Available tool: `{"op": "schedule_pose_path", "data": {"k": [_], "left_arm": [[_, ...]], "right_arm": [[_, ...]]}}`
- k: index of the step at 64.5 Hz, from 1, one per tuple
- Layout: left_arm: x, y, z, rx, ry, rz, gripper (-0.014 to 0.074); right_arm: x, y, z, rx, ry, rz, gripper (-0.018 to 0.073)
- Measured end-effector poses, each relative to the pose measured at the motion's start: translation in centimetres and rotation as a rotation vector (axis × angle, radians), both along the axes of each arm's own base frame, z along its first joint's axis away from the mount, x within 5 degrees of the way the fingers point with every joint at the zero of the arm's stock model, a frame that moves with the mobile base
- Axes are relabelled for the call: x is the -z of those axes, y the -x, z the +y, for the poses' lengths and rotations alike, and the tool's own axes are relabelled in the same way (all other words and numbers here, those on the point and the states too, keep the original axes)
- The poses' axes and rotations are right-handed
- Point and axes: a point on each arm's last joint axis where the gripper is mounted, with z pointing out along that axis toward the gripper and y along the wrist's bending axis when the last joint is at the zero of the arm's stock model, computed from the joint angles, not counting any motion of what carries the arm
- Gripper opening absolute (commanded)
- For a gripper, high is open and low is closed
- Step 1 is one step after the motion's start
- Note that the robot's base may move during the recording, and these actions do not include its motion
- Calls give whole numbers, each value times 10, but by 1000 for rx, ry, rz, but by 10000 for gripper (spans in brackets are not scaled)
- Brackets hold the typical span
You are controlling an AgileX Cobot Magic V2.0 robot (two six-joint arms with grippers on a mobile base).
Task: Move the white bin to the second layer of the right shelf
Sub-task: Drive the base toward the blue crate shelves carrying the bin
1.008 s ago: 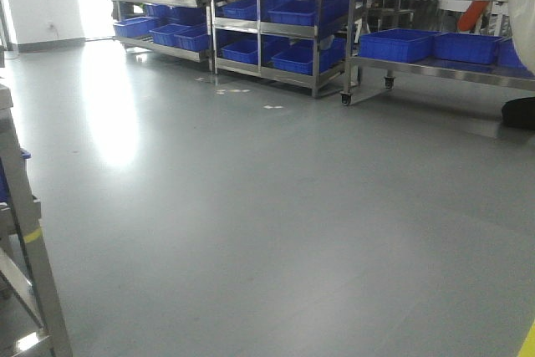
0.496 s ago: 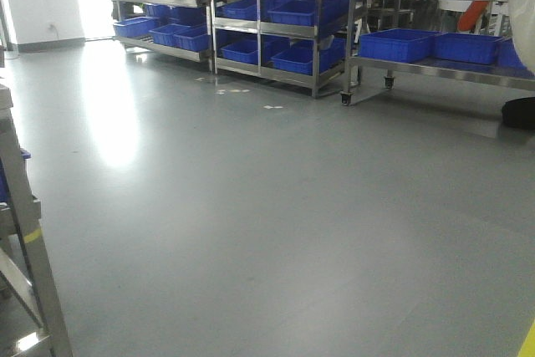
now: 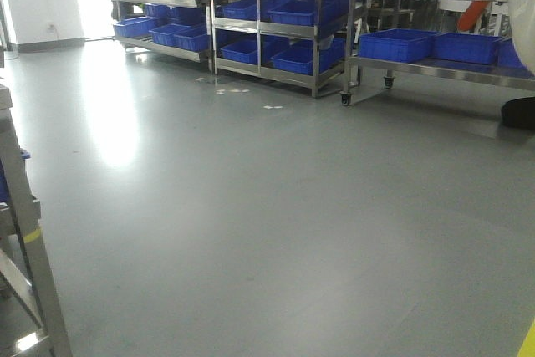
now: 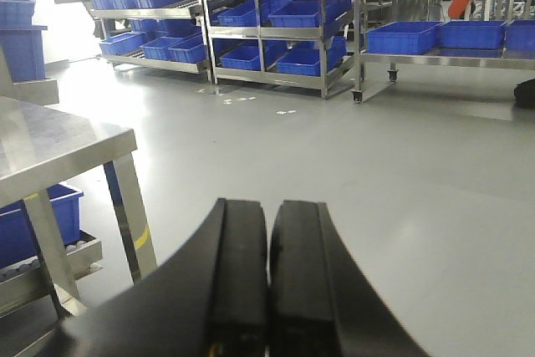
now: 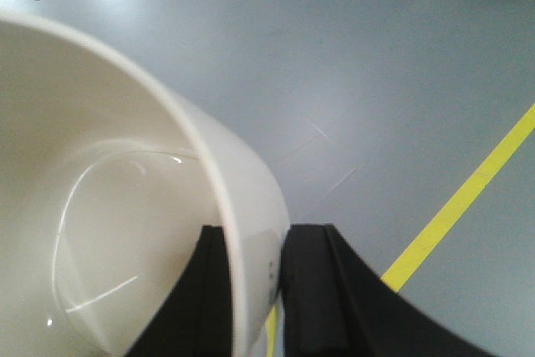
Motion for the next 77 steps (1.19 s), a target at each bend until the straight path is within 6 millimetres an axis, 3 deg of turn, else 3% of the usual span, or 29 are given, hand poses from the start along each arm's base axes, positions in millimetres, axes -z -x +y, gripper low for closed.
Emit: {"op": "schedule_pose_path", "data": {"k": [77], "left_arm": [[0,0,0,0,0,0,85]], "right_arm": [[0,0,0,0,0,1,70]]}}
